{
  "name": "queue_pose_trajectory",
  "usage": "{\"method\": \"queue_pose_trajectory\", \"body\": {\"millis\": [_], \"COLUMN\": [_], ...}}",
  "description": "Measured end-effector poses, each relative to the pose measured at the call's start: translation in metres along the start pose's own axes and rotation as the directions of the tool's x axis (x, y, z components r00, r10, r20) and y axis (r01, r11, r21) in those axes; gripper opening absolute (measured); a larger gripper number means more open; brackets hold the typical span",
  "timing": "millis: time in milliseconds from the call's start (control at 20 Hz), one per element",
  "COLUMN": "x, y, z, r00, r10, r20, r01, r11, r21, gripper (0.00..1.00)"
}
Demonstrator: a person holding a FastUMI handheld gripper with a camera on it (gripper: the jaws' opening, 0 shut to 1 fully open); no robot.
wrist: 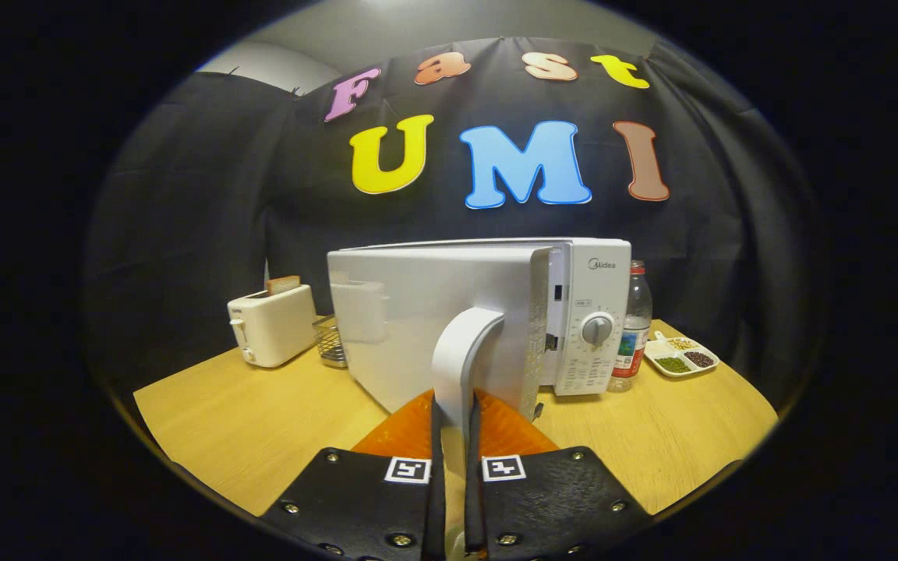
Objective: Open the microwave, put the food inside, and close the microwave door.
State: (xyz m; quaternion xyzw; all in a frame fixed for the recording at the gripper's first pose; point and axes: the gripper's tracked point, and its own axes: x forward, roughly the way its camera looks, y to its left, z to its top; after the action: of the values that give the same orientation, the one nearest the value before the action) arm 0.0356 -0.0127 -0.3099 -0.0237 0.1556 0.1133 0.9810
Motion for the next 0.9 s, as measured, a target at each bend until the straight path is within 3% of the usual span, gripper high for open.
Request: {"method": "queue_pose_trajectory", "body": {"millis": [200,300,650,900], "x": [-0.024,-0.033,-0.037,-0.029], "y": [0.054,0.081,0.174,0.215], "z": [-0.008,-0.010,-0.015,-0.017], "r00": [0.998,0.998,0.991,0.968], "r10": [0.066,0.059,-0.048,-0.193], "r20": [0.009,0.023,0.127,0.157], "r01": [-0.065,-0.059,0.060,0.205], "r11": [0.998,0.998,0.994,0.976], "r21": [-0.017,-0.019,-0.095,-0.066], "gripper": [0.09,0.09,0.09,0.09]}}
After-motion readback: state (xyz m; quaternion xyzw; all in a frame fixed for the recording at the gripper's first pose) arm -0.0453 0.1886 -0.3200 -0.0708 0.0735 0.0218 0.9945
